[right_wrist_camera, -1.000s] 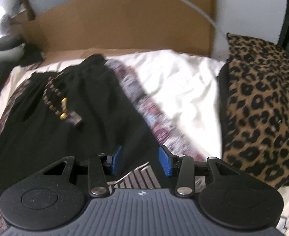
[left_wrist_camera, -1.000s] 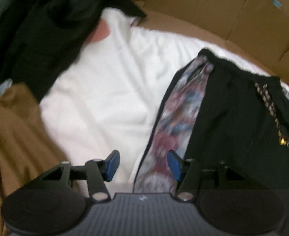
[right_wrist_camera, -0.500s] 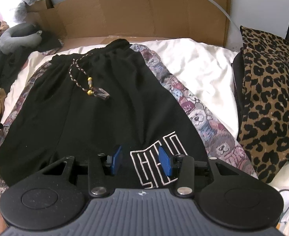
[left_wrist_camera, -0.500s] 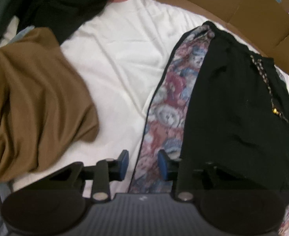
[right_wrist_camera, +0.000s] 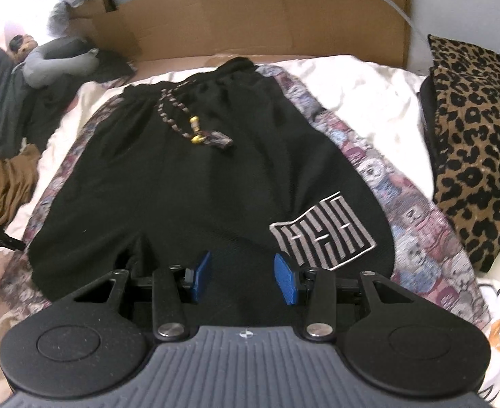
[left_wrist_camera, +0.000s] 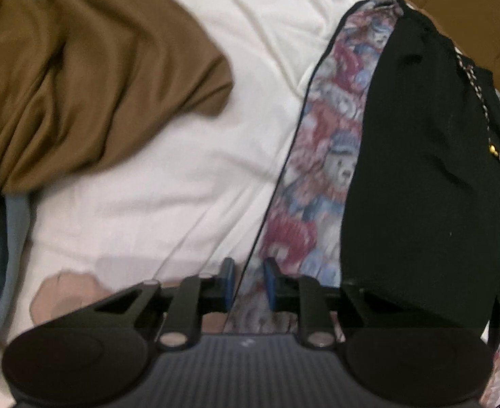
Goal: Fold clothes
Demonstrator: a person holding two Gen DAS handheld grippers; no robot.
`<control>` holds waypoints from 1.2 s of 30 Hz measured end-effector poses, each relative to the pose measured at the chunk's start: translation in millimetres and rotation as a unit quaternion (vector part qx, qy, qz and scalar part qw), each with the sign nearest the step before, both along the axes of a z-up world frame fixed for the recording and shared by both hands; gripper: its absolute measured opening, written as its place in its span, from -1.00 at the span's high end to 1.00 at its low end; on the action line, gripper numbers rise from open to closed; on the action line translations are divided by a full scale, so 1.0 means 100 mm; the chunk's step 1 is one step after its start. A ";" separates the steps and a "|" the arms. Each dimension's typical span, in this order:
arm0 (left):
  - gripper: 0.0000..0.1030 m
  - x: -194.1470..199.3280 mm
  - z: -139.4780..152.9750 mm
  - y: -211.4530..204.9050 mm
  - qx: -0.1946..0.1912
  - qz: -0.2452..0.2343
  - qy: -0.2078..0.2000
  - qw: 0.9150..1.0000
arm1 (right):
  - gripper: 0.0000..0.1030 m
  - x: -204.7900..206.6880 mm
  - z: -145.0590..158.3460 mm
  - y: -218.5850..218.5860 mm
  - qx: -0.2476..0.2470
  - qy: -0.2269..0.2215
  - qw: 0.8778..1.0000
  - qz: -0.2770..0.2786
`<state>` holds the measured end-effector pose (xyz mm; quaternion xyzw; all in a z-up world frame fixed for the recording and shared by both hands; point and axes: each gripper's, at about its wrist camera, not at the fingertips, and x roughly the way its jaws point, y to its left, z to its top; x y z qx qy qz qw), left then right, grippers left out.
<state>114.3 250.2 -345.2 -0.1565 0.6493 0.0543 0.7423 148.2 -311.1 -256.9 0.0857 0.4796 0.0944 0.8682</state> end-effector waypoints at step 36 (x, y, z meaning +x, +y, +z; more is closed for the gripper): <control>0.82 -1.09 -0.01 0.25 -0.098 0.089 0.017 0.991 | 0.06 -0.23 -0.02 1.03 0.014 0.025 0.991 0.134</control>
